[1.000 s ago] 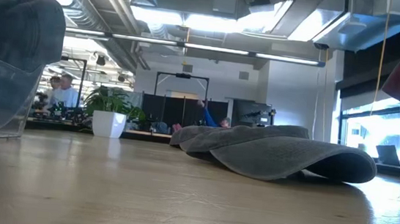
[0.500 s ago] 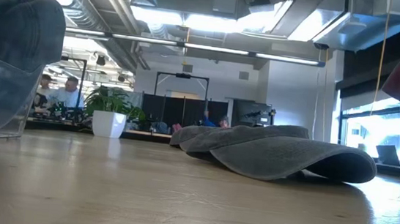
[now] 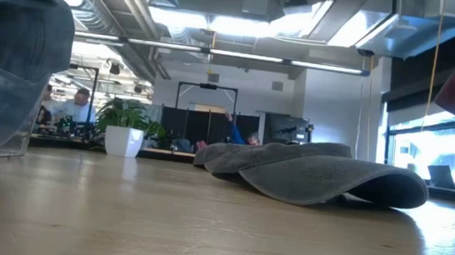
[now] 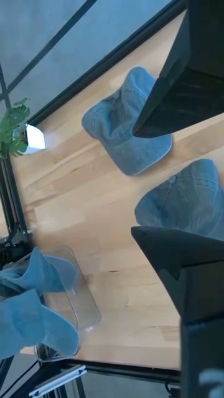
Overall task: Pick & Place hat
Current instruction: Put the dark blue cap into the left transparent bin
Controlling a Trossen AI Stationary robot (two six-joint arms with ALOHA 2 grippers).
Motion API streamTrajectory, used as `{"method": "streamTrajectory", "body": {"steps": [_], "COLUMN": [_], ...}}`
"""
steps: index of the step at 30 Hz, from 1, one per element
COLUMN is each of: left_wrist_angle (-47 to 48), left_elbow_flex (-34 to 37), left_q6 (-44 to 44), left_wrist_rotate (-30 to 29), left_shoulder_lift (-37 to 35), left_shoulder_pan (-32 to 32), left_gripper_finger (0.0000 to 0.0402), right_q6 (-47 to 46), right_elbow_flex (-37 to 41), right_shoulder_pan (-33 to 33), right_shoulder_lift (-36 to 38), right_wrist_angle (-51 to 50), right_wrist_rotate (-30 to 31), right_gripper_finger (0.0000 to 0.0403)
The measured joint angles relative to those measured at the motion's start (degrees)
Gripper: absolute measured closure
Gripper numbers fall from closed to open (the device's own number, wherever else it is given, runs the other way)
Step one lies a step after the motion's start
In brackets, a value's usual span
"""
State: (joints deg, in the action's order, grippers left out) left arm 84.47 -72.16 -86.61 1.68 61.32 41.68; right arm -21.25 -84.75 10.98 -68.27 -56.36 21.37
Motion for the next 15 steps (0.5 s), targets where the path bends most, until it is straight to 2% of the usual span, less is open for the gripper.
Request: {"method": "streamTrajectory", "body": {"steps": [15], "left_wrist_angle": [5.64], "left_elbow_flex": [0.02], "left_q6": [-2.17], "left_wrist_rotate": [-0.92], "left_shoulder_lift": [-0.04], "left_shoulder_pan": [0.60], "left_gripper_finger": [0.0379], "right_q6": [0.51], "right_elbow_flex": [0.00], "right_shoulder_pan": [-0.48], "right_shoulder_lift": [0.00], "right_wrist_angle": [0.00], "right_wrist_rotate": [0.07], "right_gripper_finger": [0.0157]}}
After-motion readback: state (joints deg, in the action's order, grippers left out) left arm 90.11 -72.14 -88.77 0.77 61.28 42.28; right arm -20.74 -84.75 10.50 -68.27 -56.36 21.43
